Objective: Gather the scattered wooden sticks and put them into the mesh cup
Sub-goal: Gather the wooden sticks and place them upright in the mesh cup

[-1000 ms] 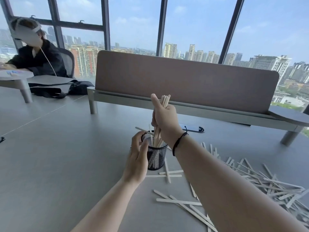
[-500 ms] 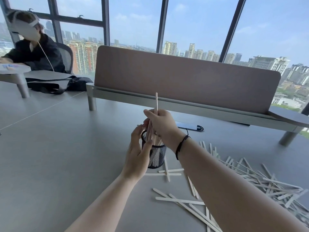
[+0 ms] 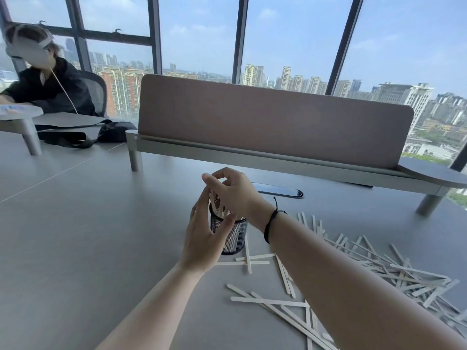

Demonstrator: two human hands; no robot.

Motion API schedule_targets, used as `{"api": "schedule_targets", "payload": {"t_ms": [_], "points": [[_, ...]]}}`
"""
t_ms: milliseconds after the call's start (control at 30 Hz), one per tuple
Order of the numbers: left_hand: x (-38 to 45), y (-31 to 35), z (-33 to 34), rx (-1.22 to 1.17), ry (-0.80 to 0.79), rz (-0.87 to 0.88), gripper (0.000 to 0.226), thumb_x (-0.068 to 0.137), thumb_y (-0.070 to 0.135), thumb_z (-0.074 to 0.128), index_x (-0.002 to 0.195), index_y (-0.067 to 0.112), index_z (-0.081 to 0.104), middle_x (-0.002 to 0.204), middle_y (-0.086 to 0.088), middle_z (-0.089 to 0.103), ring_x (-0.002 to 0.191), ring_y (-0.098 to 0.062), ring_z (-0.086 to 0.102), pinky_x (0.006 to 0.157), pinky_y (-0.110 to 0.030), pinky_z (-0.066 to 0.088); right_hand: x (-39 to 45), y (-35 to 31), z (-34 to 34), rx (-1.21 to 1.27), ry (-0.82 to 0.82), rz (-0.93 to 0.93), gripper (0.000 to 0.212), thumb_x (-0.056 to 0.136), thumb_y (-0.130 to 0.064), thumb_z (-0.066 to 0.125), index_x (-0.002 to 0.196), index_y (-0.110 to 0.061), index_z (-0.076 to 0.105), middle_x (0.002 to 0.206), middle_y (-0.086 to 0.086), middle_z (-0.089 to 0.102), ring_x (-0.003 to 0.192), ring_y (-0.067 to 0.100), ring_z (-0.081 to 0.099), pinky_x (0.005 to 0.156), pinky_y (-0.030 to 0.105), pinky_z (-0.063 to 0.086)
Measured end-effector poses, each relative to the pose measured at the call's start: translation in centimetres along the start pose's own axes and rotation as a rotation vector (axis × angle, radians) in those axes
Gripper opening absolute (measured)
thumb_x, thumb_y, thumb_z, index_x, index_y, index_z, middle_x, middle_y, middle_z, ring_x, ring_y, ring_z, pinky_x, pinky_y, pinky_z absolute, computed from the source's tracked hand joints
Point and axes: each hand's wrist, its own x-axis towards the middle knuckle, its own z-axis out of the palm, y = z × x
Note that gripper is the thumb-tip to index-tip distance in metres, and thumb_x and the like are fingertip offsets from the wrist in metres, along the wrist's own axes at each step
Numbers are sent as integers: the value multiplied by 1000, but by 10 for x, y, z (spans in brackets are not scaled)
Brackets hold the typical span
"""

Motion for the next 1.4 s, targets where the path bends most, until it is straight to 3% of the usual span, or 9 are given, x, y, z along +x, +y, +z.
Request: {"api": "schedule_targets", "payload": {"t_ms": [133,300,467,567,767,933,1133,1233,1400], "points": [[-4,7,-2,46,47,60,79,81,65,52,148,54,11,140,52,22,142,3,27,106,-8,22,2,-7,-2,-12,8,-54,19,89,-42,67,94,-23,65,61,-3,69,48,5,59,54,18,48],[-2,10,-3,74,58,86,75,81,65,52,140,68,5,139,48,24,140,9,24,104,-7,21,8,-9,1,-14,-12,-87,16,90,-29,70,101,-18,67,59,-8,65,45,0,56,54,17,45],[-2,4,-1,49,60,89,91,83,68,54,150,57,-7,164,24,8,150,2,12,120,-35,24,13,-14,1,84,70,-111,19,97,-16,59,93,-11,76,60,-8,56,57,17,49,60,31,46],[-4,3,0,64,15,50,95,81,68,54,153,50,-4,158,33,8,149,1,17,120,-39,27,19,-22,-10,304,166,-112,24,100,-13,53,89,-17,73,59,-4,57,53,14,50,62,32,49],[-4,-1,3,89,-35,0,102,74,67,62,152,49,-1,161,9,24,148,-7,24,118,-42,30,20,-18,-32,747,251,15,25,104,-18,43,92,-19,65,69,3,67,69,20,65,75,34,51],[-3,-4,4,106,-43,4,97,79,66,60,155,43,5,159,19,18,149,-4,20,116,-31,24,0,8,-36,637,223,83,10,98,-15,57,95,-15,67,91,9,75,91,20,71,95,38,52],[-5,-5,6,173,-33,79,88,80,62,58,154,29,25,158,8,30,145,-10,27,117,-40,31,-34,40,-68,318,244,-31,14,98,-19,59,100,-21,73,107,2,75,104,13,69,93,30,50],[-8,1,8,291,0,224,77,83,56,58,149,22,36,156,1,38,145,-18,31,116,-48,31,-66,71,-88,309,209,6,27,98,-17,60,125,-20,63,118,-2,71,108,4,65,96,23,47],[-20,28,15,532,114,591,68,85,48,63,139,7,51,151,-16,43,143,-36,34,115,-59,25,-123,116,-123,254,242,105,41,98,-21,60,138,-21,54,129,-3,66,119,9,62,110,44,43]]}}
